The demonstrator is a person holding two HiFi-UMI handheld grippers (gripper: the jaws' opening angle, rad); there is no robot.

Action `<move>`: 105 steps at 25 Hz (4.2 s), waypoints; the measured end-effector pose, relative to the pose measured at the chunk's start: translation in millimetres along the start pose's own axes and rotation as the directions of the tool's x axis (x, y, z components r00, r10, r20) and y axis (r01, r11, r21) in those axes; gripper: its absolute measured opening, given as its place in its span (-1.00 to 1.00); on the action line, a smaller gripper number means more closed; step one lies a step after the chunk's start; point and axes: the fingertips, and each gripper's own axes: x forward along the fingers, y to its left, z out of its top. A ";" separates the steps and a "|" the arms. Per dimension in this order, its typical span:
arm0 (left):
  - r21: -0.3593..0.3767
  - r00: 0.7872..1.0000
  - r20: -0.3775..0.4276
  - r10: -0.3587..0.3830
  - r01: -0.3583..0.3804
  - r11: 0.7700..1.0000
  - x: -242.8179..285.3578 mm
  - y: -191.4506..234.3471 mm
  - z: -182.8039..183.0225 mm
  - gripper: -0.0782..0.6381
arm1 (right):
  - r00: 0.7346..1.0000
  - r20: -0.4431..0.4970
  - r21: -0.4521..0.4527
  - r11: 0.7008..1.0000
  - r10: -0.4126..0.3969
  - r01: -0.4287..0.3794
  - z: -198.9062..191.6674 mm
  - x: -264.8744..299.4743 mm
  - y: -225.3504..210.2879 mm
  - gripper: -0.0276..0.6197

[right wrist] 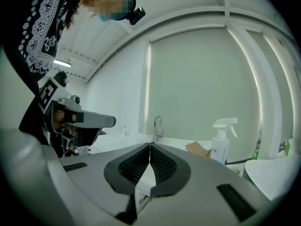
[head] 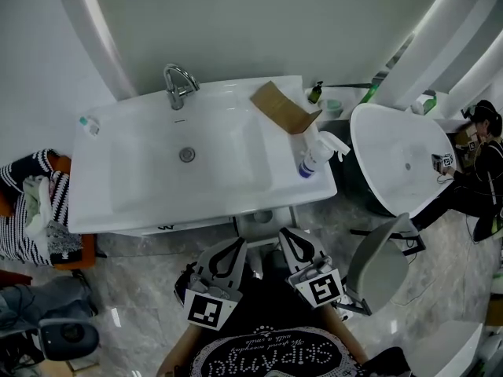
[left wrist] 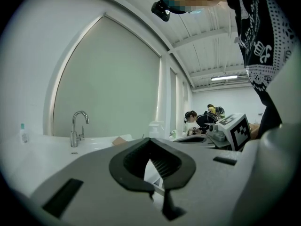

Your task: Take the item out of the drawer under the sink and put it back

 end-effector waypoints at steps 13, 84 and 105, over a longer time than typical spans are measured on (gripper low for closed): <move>-0.074 0.998 -0.063 0.003 -0.008 0.997 2.5 0.1 -13.7 -0.78 | 0.976 -0.216 -0.165 0.986 -0.030 -0.006 -56.2 -6.4 -20.4 -0.85; -0.340 0.931 -0.330 0.155 -0.270 0.901 15.8 30.4 -75.9 -0.78 | 0.426 -0.891 -0.242 0.631 0.157 -0.737 -384.1 62.9 -27.5 -0.71; -0.362 0.907 -0.360 0.220 -0.353 0.863 -3.5 41.5 -84.0 -0.78 | 0.331 -0.940 -0.239 0.544 0.076 -0.804 -422.1 67.7 -32.0 -0.72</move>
